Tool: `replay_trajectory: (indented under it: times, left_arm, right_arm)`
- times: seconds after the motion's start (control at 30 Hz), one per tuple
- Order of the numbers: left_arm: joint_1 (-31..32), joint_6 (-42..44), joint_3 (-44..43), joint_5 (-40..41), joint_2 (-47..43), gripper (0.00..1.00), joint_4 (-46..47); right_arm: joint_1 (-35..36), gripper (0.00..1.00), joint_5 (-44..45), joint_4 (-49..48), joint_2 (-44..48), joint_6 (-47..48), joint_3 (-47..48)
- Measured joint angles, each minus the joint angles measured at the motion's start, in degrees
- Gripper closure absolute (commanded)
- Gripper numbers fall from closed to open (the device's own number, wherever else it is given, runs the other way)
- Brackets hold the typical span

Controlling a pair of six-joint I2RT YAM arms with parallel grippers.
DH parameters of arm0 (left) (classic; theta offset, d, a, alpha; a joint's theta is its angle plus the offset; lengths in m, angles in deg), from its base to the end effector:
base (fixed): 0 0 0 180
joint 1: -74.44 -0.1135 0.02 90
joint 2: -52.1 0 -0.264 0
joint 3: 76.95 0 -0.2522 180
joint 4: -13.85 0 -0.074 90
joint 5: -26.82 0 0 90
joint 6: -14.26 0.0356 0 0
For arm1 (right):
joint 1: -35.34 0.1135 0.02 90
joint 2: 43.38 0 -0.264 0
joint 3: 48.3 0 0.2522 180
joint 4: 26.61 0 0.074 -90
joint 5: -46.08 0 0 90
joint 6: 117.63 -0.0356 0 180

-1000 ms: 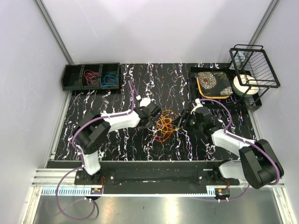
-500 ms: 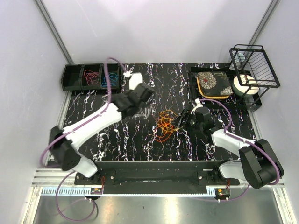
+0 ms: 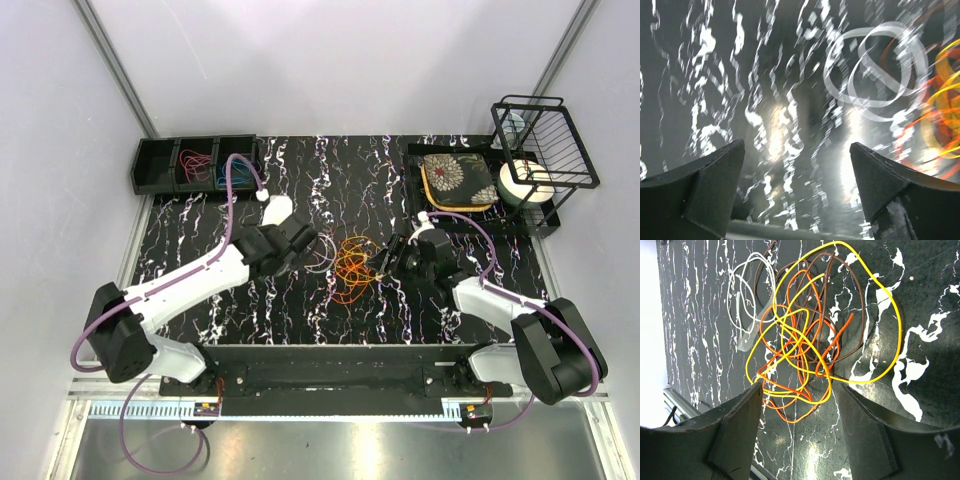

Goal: Untangle the cables

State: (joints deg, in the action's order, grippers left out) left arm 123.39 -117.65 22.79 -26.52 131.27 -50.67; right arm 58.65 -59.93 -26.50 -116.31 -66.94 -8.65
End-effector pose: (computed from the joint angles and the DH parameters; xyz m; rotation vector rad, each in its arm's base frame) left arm 0.1923 -0.1885 0.2859 -0.0395 2.3759 0.1523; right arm 0.2199 0.1055 0.1679 0.1458 2.2739 0.9089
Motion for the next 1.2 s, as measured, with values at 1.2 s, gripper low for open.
replay_trajectory:
  times: [1.2]
  left_arm:
    - [0.2, 14.6, 3.2, -19.0, 25.5, 0.2, 31.6]
  right_arm:
    - [0.0, 0.32, -0.1, 0.0, -0.3, 0.0, 0.2]
